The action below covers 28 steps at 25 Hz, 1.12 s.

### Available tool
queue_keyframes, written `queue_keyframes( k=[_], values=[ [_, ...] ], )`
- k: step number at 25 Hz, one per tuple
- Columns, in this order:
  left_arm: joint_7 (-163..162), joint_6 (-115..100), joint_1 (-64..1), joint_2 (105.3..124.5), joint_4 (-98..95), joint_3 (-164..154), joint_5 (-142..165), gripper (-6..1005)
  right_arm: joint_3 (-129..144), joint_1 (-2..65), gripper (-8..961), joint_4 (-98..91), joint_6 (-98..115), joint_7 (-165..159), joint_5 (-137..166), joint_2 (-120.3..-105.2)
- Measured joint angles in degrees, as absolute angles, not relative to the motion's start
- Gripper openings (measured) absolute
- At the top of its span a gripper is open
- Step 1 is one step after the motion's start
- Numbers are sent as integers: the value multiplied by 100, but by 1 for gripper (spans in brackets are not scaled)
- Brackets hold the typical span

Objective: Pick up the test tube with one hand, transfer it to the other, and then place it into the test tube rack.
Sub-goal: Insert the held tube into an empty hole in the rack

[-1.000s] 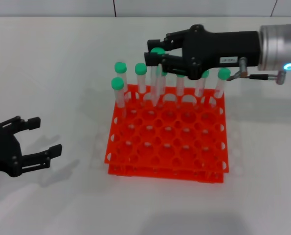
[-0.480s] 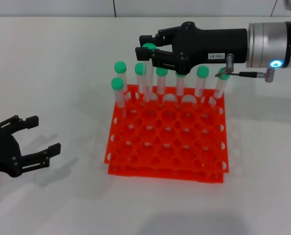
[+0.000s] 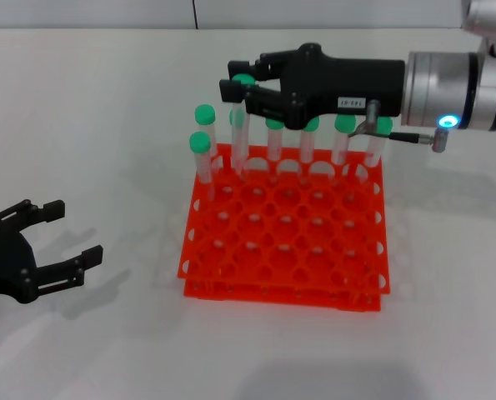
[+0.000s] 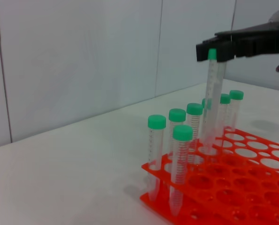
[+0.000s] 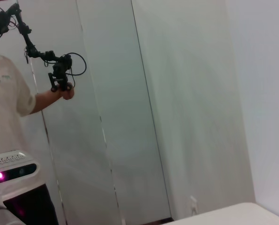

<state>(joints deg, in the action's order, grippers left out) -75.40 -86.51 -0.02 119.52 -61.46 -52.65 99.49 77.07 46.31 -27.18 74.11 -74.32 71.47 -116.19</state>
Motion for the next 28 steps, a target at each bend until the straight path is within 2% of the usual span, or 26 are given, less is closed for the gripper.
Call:
queue_keyframes(
  k=[28],
  values=[
    [-7532, -8550, -217, 11946, -6006, -5292, 9991, 877, 9183, 4544, 265, -2664, 6407, -6863, 6058, -11619]
  ],
)
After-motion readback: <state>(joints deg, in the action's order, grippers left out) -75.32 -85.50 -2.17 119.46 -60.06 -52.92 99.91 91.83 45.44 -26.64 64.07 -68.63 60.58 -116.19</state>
